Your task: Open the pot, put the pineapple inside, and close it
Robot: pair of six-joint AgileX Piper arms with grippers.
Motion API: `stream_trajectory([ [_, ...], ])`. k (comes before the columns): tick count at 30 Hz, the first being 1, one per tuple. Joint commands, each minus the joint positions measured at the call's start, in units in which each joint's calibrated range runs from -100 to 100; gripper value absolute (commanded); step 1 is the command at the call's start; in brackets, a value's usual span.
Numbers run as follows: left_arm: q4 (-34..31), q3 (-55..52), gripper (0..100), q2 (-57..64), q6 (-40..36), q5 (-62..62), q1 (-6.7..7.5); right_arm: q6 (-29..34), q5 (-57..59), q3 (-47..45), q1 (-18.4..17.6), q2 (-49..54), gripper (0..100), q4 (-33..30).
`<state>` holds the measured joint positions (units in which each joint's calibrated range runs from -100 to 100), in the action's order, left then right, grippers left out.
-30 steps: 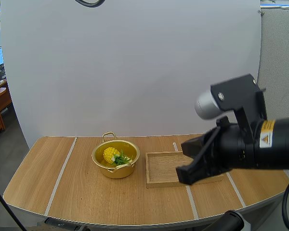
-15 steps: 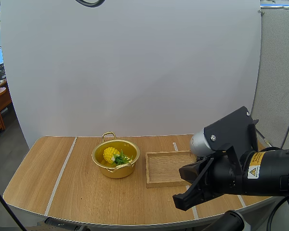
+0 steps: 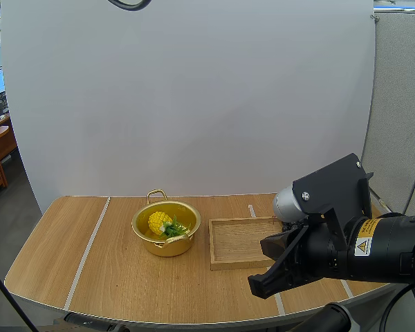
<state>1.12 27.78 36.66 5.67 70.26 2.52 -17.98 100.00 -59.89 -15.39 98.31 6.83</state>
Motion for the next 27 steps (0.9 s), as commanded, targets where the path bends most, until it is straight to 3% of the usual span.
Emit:
stream_trajectory([
  [1,-0.1,0.4,0,0.7,-0.6,14.0,0.15,-0.6,0.0,-0.1,0.2,0.5,0,0.1],
  [6,0.0,-0.5,0,0.2,5.2,29.6,0.15,-0.6,0.0,-0.1,0.2,0.5,0,0.1],
  [16,4.4,-12.3,0,0.2,7.6,29.7,0.15,-0.7,0.0,-0.1,0.2,0.5,0,0.1],
  [27,13.0,-36.7,0,0.2,14.3,29.1,0.15,-0.7,0.0,-0.1,0.2,0.5,0,0.1],
])
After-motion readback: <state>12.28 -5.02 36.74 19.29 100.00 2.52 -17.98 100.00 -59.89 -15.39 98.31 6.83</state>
